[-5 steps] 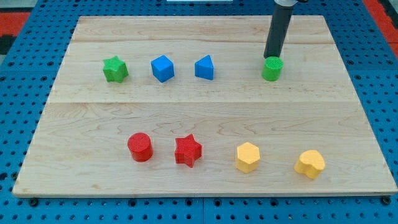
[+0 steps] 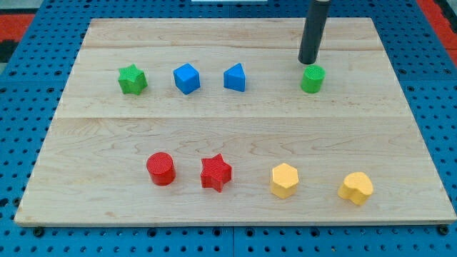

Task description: Push the green star diagonal to the top right of the hexagon

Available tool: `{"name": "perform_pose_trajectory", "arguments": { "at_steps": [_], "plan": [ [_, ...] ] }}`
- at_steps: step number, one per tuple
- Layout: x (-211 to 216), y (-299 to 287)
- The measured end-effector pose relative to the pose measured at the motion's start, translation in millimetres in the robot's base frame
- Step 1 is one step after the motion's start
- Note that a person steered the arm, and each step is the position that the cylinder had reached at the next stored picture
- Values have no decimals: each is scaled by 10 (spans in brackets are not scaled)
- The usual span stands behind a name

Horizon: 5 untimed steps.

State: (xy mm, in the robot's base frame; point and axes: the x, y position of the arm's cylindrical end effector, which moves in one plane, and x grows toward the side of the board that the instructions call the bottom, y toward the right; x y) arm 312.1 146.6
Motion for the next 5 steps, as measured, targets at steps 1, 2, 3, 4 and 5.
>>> {"name": "perform_pose_trajectory", "arguments": {
  "at_steps": [1,2,3,4,5],
  "plan": [
    [260,62],
    [1085,-368],
    [1225,-394],
    [1155,-460],
    [1238,-895]
  ]
}}
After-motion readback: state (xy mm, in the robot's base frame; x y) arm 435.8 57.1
